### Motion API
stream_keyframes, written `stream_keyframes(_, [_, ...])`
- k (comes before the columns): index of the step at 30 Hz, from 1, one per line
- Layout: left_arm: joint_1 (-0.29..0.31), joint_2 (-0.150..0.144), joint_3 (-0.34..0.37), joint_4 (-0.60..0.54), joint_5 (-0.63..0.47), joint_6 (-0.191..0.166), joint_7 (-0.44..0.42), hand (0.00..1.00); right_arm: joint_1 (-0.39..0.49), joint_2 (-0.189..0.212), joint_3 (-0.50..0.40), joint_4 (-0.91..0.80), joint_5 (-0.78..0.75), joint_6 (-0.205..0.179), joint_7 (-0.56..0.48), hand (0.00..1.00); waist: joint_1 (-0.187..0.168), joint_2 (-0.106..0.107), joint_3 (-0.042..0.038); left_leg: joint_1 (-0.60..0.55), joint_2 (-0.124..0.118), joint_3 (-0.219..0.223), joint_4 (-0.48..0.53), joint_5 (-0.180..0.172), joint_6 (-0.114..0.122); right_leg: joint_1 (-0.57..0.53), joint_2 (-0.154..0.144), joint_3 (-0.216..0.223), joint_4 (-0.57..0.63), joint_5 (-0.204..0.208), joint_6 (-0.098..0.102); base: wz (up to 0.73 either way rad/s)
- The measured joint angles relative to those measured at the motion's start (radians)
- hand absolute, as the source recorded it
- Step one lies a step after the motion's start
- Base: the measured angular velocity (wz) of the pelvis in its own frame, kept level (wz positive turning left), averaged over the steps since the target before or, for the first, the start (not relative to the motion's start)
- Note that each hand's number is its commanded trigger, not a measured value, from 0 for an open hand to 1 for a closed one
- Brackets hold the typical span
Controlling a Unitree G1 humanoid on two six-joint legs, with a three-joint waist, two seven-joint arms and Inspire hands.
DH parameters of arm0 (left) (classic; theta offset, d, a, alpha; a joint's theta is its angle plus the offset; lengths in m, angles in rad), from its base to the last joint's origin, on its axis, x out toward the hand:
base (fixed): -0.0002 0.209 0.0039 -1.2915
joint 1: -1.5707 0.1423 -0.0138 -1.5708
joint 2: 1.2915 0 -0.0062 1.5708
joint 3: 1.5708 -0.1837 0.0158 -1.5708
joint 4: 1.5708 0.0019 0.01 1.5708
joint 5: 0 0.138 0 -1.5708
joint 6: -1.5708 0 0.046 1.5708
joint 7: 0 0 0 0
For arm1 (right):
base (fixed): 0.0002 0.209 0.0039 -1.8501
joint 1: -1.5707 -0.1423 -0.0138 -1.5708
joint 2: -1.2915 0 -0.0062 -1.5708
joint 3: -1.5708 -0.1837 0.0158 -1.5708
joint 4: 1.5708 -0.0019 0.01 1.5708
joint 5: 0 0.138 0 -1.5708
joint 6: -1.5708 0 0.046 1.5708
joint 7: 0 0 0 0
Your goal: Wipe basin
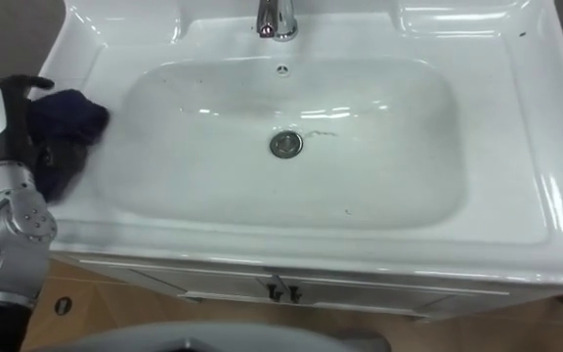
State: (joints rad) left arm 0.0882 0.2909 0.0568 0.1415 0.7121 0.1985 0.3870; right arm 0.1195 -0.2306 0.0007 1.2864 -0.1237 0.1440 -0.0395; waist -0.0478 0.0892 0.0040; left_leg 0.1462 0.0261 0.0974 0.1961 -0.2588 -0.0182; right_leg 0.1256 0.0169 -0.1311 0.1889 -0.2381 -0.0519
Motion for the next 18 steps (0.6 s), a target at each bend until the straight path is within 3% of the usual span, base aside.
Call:
stream_keyframes(5, [0.000, 0.000, 0.000, 0.000, -0.002, -0.057, 0.063, 0.00, 0.001, 0.000, 0.000, 0.002, 0.000, -0.023, 0.006, 0.00, -0.002, 0.017, -0.0006, 0.002, 0.000, 0.010, 0.001, 0.000, 0.000, -0.004, 0.002, 0.017, 0.004, 0.001, 0.000, -0.07])
stream_keyframes(11, [0.000, 0.000, 0.000, 0.000, -0.004, -0.111, 0.091, 0.00, 0.002, 0.000, 0.000, 0.011, -0.003, -0.036, 0.022, 0.00, -0.002, 0.014, 0.0009, 0.005, 0.001, 0.009, 0.001, 0.000, 0.000, -0.005, 0.002, 0.023, 0.007, 0.000, 0.000, -0.02])
stream_keyframes(18, [0.000, -0.006, 0.000, 0.000, -0.012, -0.127, 0.104, 0.00, 0.000, 0.000, 0.000, 0.012, -0.002, -0.043, 0.032, 0.00, -0.004, -0.001, -0.0049, 0.005, 0.000, 0.007, 0.001, 0.000, 0.000, -0.003, 0.003, 0.017, 0.006, 0.001, 0.000, 0.00])
